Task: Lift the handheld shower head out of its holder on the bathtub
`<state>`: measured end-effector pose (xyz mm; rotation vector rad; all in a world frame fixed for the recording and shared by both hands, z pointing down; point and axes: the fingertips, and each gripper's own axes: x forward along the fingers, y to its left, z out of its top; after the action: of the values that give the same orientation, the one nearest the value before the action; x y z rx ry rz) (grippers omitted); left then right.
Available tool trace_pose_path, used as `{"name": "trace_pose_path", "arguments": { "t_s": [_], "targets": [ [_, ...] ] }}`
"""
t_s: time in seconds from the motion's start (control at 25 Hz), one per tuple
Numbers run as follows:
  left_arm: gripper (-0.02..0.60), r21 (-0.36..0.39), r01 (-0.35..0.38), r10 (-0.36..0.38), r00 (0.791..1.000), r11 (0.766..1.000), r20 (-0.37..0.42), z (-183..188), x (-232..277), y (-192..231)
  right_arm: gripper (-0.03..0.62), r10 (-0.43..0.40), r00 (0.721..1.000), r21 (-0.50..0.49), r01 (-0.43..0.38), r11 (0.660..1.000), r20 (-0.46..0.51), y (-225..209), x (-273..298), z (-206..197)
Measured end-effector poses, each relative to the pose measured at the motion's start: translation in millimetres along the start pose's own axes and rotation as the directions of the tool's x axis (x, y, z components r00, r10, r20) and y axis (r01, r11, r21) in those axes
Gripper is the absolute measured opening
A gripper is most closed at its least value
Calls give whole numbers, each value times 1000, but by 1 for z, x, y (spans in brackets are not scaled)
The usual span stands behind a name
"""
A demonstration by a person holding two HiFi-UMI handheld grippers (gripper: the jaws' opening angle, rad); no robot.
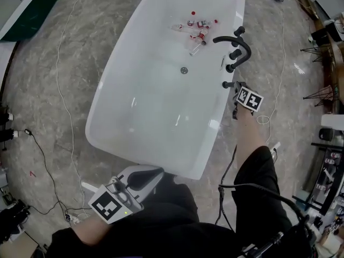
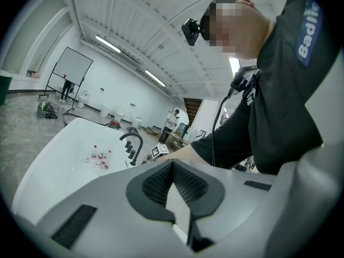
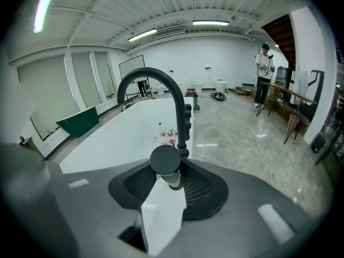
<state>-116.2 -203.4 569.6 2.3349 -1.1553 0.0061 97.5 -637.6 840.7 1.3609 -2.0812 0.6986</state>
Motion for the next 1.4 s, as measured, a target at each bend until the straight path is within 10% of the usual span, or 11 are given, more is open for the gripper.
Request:
{"name": "trace_pose_path", "arguments": {
  "t_s": [1.4],
  "targets": [
    [-6, 174, 132, -148, 986, 976, 79, 34, 1, -191, 132, 179, 959, -53, -172, 984, 220, 36, -303, -55]
  ]
}}
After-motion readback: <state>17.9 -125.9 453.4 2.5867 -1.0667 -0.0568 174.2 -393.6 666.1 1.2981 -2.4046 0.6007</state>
